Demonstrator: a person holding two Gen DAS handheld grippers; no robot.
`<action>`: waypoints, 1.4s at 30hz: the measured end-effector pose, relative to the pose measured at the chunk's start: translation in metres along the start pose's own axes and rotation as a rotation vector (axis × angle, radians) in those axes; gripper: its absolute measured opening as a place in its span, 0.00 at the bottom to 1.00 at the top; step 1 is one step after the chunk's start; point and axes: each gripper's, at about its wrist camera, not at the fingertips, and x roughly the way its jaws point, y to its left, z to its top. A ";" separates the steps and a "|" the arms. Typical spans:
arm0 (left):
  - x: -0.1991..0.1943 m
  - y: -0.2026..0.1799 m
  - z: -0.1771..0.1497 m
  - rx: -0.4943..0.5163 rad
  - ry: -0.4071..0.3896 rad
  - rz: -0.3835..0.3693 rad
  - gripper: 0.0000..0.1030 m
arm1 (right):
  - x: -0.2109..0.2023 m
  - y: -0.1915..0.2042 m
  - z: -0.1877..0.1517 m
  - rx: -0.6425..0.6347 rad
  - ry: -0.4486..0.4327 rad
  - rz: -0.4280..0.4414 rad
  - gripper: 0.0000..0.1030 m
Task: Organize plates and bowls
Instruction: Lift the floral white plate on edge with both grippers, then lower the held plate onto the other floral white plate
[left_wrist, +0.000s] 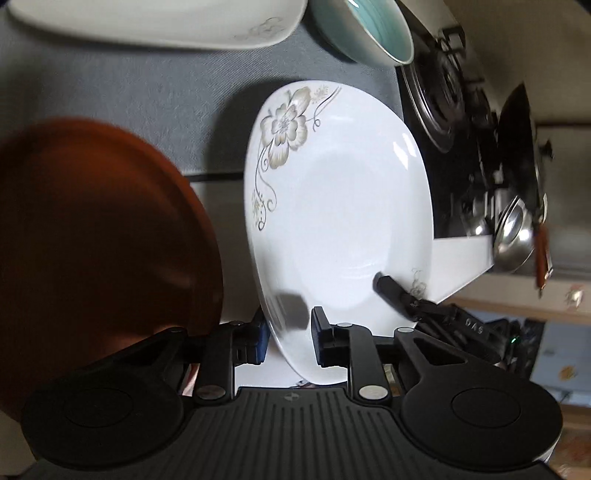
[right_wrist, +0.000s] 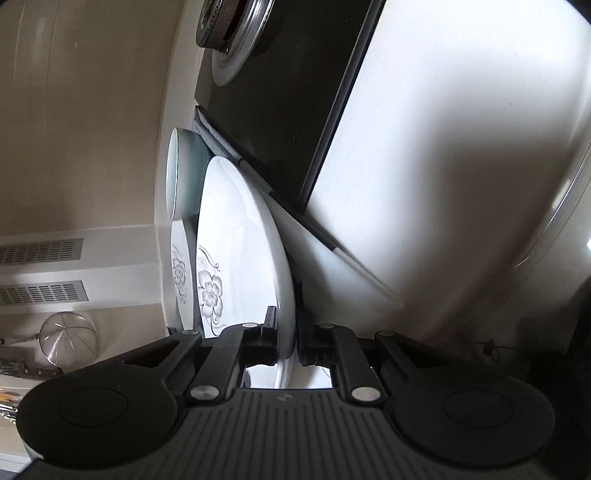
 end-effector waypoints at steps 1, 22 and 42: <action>0.004 0.000 -0.001 -0.015 -0.008 -0.012 0.29 | 0.000 -0.001 -0.001 0.011 -0.006 0.004 0.10; -0.009 -0.015 0.001 0.046 -0.140 0.049 0.24 | -0.001 0.021 -0.001 -0.140 -0.055 -0.085 0.13; -0.061 -0.049 -0.016 0.185 -0.256 0.094 0.25 | -0.029 0.068 -0.022 -0.296 -0.084 -0.026 0.18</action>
